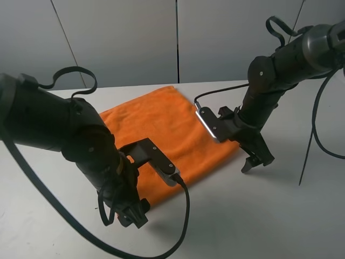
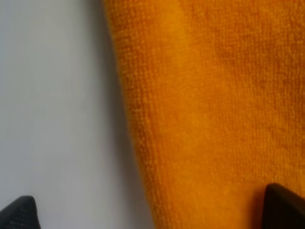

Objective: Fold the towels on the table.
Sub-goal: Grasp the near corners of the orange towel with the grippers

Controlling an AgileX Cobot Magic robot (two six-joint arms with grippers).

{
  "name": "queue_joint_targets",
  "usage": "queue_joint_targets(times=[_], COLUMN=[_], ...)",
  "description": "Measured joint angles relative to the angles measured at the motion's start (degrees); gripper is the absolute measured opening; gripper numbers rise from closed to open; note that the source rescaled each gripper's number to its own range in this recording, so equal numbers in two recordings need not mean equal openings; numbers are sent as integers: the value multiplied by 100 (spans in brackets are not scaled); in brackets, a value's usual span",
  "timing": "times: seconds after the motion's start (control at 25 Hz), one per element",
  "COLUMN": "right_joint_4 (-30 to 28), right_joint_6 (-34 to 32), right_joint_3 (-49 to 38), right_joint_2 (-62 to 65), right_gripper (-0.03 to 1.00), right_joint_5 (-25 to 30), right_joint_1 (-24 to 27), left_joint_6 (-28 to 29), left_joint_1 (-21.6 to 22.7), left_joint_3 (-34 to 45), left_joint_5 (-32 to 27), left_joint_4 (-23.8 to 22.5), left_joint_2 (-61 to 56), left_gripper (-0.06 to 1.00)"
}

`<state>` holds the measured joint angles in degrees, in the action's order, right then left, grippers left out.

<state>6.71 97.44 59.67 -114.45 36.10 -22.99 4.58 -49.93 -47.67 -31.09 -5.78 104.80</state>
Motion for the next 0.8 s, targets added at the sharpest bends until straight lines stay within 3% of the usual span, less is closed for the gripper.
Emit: queue_joint_targets(times=[0.6,0.68,0.8], right_joint_4=[14,14,14], right_joint_6=[-11,-11,-11], right_joint_3=[0,0,0], right_joint_2=[0,0,0], right_gripper=[100,90,55], right_joint_5=[-94,-94,-94], right_joint_1=[0,0,0], left_joint_6=[288,313,426], left_joint_1=[-93,-102,-102], left_joint_3=[-10,-10,-10], left_joint_5=[-14,-14,-14], left_joint_4=[-195,-216,-337], left_joint_2=[443,443,456], left_gripper=[98,87,44])
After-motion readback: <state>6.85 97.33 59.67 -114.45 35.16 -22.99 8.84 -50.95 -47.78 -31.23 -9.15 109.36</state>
